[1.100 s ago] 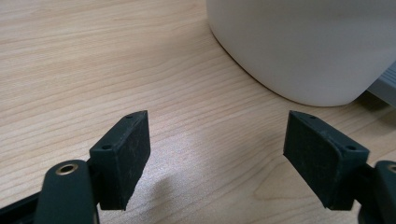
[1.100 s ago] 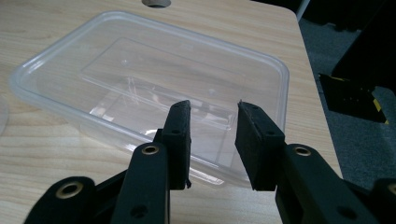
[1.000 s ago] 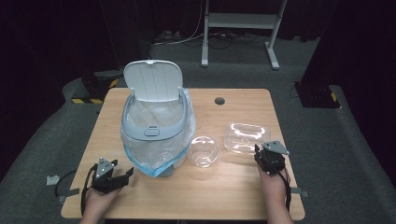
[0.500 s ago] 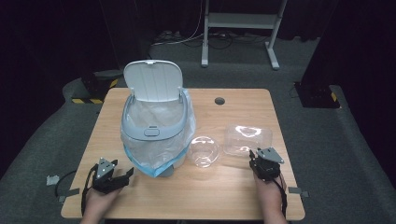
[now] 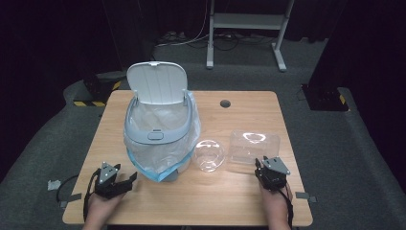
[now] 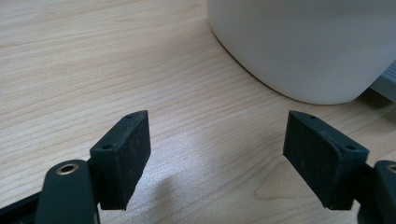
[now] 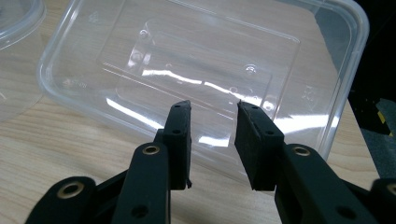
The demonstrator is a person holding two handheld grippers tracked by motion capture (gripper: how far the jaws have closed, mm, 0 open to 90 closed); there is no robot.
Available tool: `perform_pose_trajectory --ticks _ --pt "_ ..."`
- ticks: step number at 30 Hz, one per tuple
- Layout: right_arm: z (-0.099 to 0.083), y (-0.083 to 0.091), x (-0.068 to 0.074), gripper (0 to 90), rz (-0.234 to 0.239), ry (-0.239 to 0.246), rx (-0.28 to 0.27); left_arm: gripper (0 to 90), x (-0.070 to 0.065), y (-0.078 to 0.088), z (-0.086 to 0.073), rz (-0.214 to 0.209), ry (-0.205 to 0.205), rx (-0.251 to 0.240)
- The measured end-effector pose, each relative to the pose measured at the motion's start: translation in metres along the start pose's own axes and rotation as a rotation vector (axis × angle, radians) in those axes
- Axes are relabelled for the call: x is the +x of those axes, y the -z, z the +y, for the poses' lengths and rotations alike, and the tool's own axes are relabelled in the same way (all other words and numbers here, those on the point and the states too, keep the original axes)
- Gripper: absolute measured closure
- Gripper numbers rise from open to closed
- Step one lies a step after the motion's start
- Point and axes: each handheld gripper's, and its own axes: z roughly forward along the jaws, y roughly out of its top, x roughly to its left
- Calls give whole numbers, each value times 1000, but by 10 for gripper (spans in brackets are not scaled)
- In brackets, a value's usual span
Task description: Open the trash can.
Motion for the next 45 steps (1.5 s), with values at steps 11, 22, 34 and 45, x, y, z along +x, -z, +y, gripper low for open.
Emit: perform_pose_trajectory --ticks 11,22,34,45 --pt "-9 2 5 665 5 -1 -2 237 -1 1 0 -3 -4 0" --pt "-16 4 4 669 10 -2 6 247 -1 0 0 -4 -10 14" --pt "-15 19 -14 649 -18 -68 -30 253 -1 -2 1 -3 -15 28" --pt "-17 24 -35 521 -40 -108 -37 262 -2 -3 1 8 -18 46"
